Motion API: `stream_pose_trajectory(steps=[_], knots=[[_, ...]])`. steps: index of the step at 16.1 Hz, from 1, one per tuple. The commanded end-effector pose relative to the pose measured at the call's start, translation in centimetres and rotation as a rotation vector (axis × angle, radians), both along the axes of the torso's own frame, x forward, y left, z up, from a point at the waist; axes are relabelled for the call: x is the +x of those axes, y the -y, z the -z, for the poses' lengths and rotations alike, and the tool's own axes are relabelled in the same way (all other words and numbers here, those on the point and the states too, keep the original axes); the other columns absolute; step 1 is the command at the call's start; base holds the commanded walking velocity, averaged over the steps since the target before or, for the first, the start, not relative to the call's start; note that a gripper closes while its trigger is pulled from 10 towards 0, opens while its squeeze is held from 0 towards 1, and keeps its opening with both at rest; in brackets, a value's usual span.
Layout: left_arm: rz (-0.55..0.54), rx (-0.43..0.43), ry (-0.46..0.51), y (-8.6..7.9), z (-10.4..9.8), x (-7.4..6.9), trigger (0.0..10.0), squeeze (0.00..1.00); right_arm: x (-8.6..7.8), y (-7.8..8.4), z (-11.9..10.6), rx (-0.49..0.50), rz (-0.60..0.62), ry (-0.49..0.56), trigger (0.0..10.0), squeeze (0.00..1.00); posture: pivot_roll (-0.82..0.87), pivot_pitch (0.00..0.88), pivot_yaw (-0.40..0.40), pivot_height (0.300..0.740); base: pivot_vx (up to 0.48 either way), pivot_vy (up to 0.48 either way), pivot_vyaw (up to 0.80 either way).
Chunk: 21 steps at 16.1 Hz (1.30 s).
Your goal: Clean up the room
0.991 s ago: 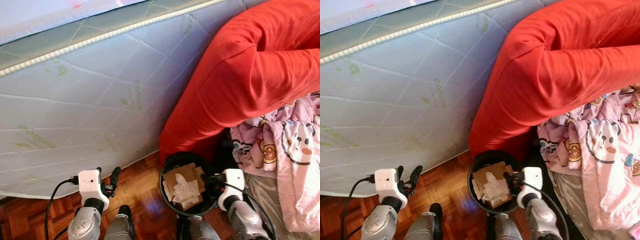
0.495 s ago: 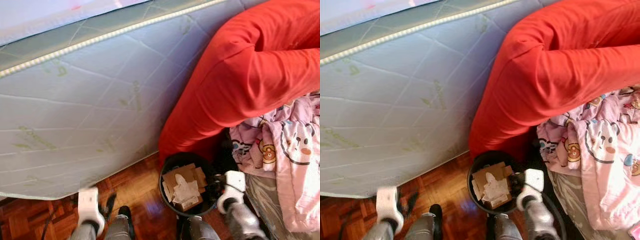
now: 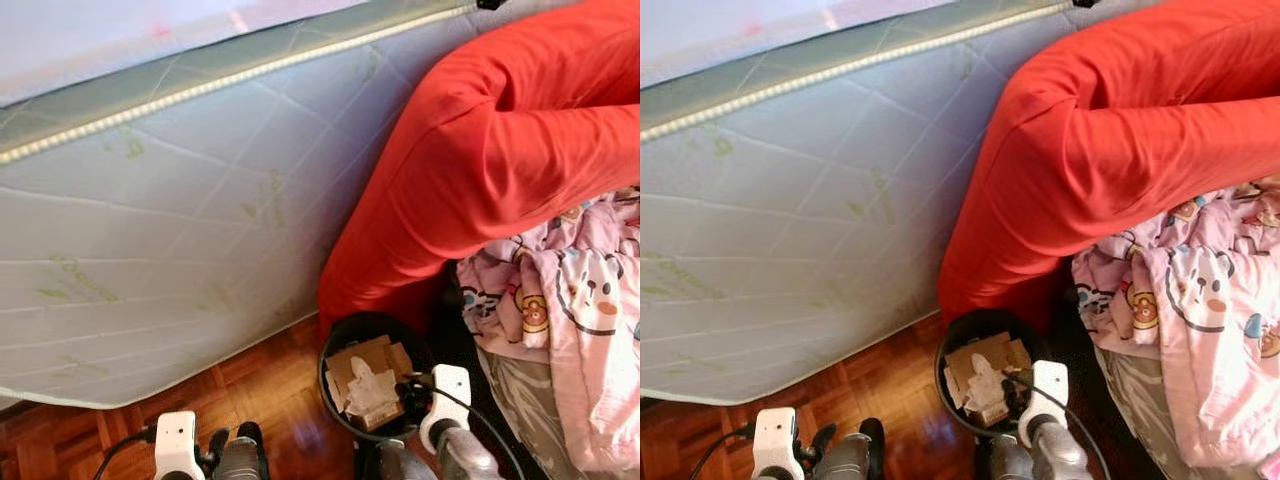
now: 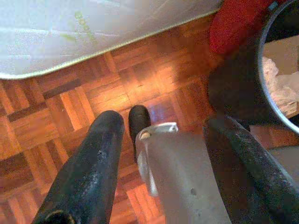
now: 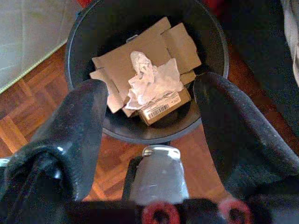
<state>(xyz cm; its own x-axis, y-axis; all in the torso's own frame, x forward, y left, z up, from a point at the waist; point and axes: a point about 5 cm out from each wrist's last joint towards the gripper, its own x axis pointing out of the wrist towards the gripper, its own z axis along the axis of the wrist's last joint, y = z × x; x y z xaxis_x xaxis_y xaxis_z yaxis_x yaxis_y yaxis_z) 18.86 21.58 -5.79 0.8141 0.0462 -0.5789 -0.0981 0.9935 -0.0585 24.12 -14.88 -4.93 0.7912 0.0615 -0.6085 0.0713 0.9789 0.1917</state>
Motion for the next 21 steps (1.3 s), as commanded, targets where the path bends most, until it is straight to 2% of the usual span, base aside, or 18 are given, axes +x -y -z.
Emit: stream_pose_trajectory(steps=[1,7,11,21], knots=[[-0.005,0.006,-0.075,-0.2,1.2,-1.6,10.0,0.00,-0.9,0.1,0.7,-0.012,0.003,-0.047,10.0,0.00,0.13,0.232,-0.052,0.740,0.000,0.000,0.00],[0.000,0.003,-0.131,-0.4,1.9,-2.5,10.0,0.00,-0.6,0.4,0.5,-0.011,-0.003,-0.042,10.0,0.00,0.12,0.216,-0.052,0.740,0.000,0.000,0.00],[-0.008,0.004,-0.160,-0.9,2.2,-3.3,10.0,0.00,-0.6,0.5,0.5,-0.014,-0.008,-0.043,10.0,0.00,0.12,0.203,-0.054,0.740,-0.241,0.000,0.00],[-0.006,0.000,-0.167,-0.4,2.3,-2.8,10.0,0.00,-0.6,0.5,0.5,-0.013,-0.007,-0.051,10.0,0.00,0.12,0.208,-0.054,0.740,-0.144,0.000,0.00]])
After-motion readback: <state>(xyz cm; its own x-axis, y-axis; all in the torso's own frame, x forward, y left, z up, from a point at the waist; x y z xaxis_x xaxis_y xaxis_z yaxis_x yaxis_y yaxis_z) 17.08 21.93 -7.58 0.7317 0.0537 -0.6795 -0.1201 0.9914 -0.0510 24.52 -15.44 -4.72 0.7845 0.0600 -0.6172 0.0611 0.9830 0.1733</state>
